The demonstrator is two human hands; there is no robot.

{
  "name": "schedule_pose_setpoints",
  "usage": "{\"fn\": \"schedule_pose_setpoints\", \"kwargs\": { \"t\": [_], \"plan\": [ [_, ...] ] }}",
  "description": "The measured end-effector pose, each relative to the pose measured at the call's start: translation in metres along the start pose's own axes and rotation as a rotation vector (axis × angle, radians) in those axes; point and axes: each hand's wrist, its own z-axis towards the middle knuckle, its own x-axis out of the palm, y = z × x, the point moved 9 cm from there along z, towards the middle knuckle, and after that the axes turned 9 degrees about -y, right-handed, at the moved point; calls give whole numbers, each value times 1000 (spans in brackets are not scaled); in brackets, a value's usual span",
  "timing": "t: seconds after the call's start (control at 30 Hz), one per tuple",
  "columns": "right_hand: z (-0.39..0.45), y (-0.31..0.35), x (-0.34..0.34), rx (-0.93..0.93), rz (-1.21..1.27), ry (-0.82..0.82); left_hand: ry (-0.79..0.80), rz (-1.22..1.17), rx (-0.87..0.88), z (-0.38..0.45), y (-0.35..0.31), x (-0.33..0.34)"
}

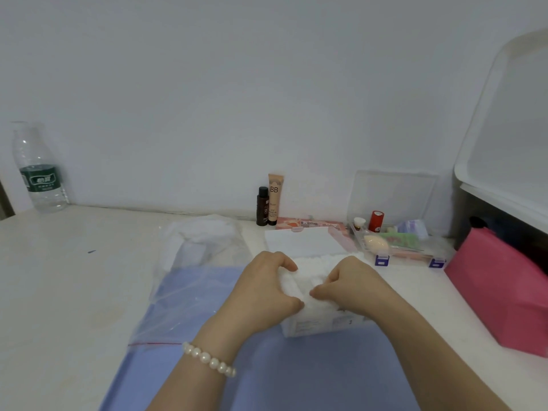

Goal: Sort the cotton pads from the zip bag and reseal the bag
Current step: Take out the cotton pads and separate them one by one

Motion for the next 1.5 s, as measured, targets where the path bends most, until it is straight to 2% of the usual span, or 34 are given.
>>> {"fn": "schedule_pose_setpoints", "kwargs": {
  "t": [0.2, 0.5, 0.63, 0.73, 0.83, 1.0, 1.17, 1.27, 1.33, 1.43, 1.5],
  "plan": [
    [-3, 9, 11, -56, -54, 1, 11, 46, -50, 0, 6, -4],
    [-5, 17, 13, -91, 62, 15, 7, 47, -12, 0, 3, -6],
    [-4, 11, 17, -52, -18, 29, 22, 59, -14, -1, 3, -5],
    [-9, 18, 26, -96, -89, 99, 25, 68, -35, -1, 5, -5],
    [-9, 19, 28, -81, -31, 121, 26, 83, -49, 0, 6, -6],
    [-4, 19, 32, -104, -74, 92, 37, 109, -57, -2, 5, -6],
    [-6, 17, 27, -72, -40, -11, 29, 177, -19, -6, -8, -9],
    [-11, 21, 10, -90, -131, -136, -7, 346, 31, -8, -21, -31],
    [-19, 33, -11, -149, -121, -263, 10, 473, 67, -17, -24, -49],
    [-43, 56, -38, -289, 24, -430, 74, 617, 85, -42, -10, -72],
    [-60, 73, -37, -376, 133, -426, 151, 740, 57, -57, 14, -83]
  ]
}}
